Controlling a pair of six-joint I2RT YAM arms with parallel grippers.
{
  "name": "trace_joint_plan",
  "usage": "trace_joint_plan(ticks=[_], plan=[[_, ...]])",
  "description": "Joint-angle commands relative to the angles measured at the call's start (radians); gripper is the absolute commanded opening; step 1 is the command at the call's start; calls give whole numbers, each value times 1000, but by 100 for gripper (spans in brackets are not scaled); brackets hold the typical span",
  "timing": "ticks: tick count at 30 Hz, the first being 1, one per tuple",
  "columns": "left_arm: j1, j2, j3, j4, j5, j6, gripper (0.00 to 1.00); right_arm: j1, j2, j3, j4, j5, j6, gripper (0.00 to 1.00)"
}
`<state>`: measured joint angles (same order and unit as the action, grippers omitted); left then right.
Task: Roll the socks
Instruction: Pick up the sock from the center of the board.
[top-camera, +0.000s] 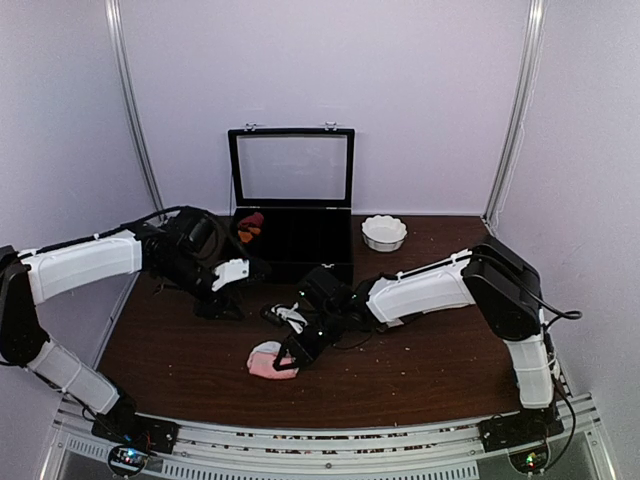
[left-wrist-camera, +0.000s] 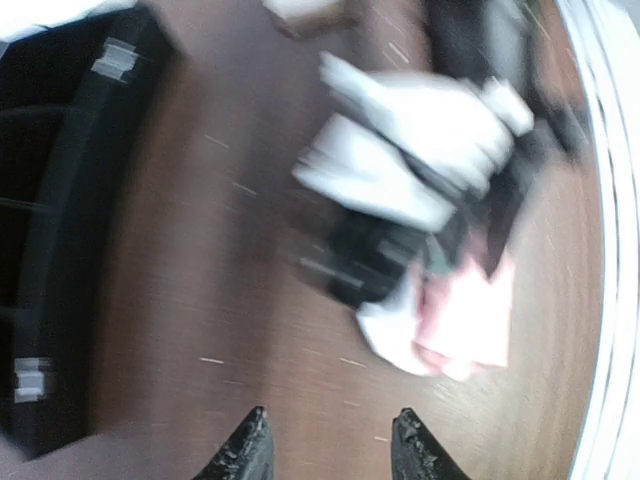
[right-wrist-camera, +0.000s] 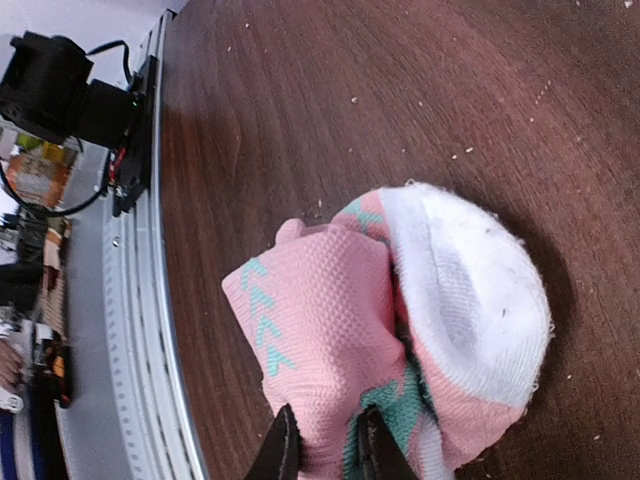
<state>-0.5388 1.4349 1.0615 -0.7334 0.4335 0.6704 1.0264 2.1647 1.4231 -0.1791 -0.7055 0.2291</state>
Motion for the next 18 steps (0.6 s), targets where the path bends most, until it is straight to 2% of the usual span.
trace_joint_plan(ticks=[1,7,8,9,10,16,18], plan=[[-99,10,-110,10,-11,130,42,-51,141,-74,-176,-86,241,0],[-259,46,-149,125,-190,148,46,-59,161,-76,-96,-130,345,0],[-274,58,-144,131,-198,151,73,-62,161,-83,-79,-130,362,0],[-286,68,-139,137,-205,151,95,-64,162,-90,-65,-132,378,0],[-299,81,-133,139,-211,148,97,-66,164,-95,-56,-133,390,0],[-364,151,-125,167,-285,147,97,-77,167,-116,17,-148,452,0],[-372,184,-120,177,-313,141,86,-84,168,-123,54,-154,481,0]])
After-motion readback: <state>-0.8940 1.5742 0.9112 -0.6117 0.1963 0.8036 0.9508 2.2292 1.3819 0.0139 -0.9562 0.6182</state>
